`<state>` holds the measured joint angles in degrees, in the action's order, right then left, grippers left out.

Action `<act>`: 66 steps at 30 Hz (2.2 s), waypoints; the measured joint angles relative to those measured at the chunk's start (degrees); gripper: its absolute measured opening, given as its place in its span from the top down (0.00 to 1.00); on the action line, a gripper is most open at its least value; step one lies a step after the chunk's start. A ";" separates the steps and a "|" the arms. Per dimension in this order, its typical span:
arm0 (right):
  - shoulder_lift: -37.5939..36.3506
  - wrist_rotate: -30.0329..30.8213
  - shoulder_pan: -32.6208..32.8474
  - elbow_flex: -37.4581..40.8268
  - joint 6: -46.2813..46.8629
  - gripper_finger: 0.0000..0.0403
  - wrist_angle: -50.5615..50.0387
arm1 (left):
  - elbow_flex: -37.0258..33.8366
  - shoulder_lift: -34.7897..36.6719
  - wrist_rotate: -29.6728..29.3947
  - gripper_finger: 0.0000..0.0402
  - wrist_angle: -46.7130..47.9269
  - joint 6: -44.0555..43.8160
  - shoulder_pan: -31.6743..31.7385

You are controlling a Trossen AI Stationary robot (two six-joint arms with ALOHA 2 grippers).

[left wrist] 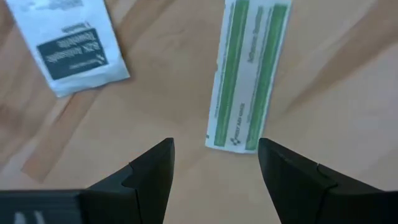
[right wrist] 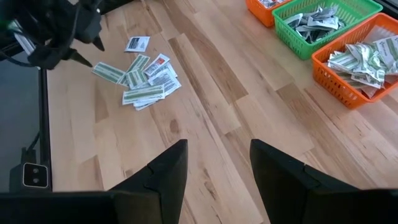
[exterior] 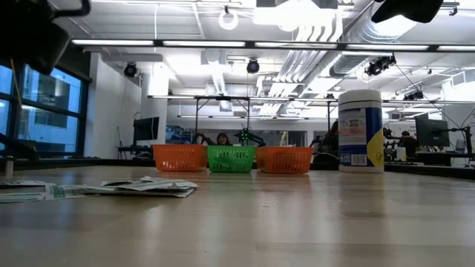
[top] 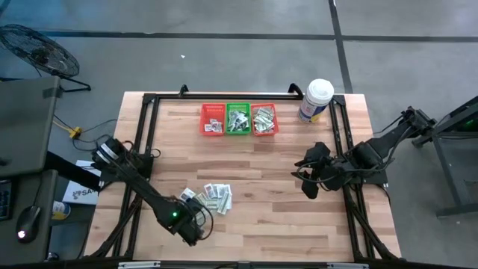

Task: Pick & Place First Aid Supplies
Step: Put the bandage pack into the right orange bin

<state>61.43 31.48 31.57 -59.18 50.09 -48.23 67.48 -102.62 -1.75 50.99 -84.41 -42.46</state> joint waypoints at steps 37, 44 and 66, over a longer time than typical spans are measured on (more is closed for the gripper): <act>0.02 -2.29 -0.02 0.02 2.43 0.58 0.02 | 0.15 -6.94 2.69 0.72 -6.29 2.27 0.06; 0.02 -2.31 -0.02 0.02 2.43 0.58 0.02 | 0.14 -6.94 3.08 0.82 -6.62 1.63 0.06; 0.70 -2.59 -0.02 0.02 -4.69 0.58 4.59 | 10.89 -5.88 -8.89 1.00 7.79 6.97 -0.34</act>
<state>62.12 28.89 31.55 -59.16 45.39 -43.64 78.37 -108.50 -10.64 58.77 -77.44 -42.79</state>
